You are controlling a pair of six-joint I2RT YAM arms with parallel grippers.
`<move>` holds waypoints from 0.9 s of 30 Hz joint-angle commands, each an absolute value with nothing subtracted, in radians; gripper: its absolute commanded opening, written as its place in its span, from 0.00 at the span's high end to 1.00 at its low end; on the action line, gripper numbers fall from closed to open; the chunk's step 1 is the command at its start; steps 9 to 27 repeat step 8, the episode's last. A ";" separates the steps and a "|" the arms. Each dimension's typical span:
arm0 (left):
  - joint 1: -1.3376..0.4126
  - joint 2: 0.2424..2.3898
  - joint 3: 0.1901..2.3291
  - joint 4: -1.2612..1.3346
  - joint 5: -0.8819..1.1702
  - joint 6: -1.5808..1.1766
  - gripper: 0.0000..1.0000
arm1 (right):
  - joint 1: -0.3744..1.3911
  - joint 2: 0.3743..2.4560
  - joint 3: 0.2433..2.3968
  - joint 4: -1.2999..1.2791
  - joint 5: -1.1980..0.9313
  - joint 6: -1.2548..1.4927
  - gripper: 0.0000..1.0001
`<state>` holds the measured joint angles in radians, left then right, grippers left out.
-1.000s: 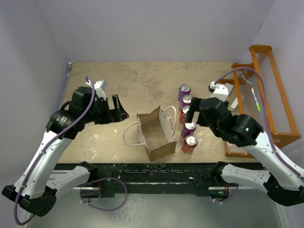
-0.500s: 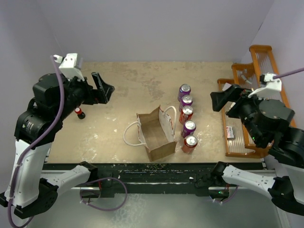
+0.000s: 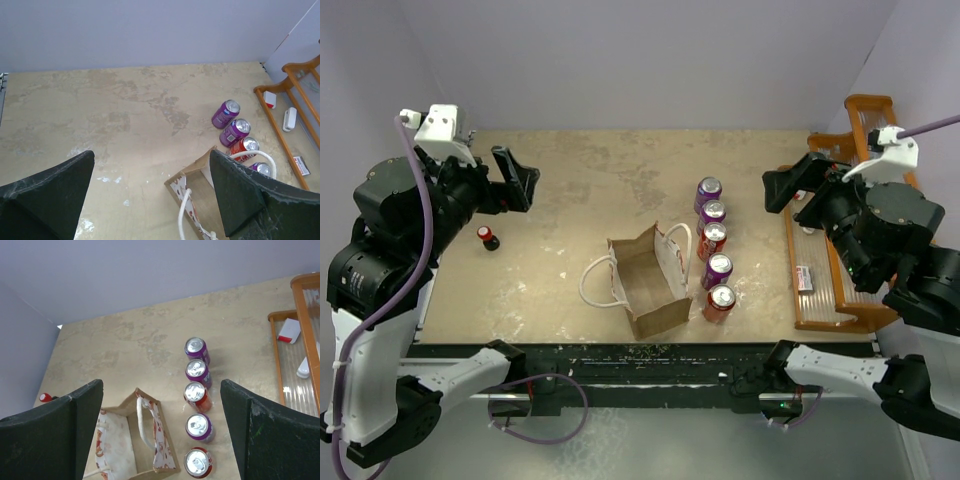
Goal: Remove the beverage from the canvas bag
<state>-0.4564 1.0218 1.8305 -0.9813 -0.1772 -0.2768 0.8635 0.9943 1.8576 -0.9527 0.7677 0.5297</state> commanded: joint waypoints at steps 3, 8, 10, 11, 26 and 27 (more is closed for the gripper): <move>-0.455 0.997 1.829 -0.936 -0.203 -0.253 0.01 | 0.867 1.016 1.886 -0.969 0.766 0.491 0.00; -0.454 0.991 1.833 -0.933 -0.211 -0.256 0.01 | 0.867 1.011 1.901 -0.954 0.763 0.497 0.00; -0.454 0.991 1.833 -0.933 -0.211 -0.256 0.01 | 0.867 1.011 1.901 -0.954 0.763 0.497 0.00; -0.454 0.991 1.833 -0.933 -0.211 -0.256 0.01 | 0.867 1.011 1.901 -0.954 0.763 0.497 0.00; -0.454 0.991 1.833 -0.933 -0.211 -0.256 0.01 | 0.867 1.011 1.901 -0.954 0.763 0.497 0.00; -0.454 0.991 1.833 -0.933 -0.211 -0.256 0.01 | 0.867 1.011 1.901 -0.954 0.763 0.497 0.00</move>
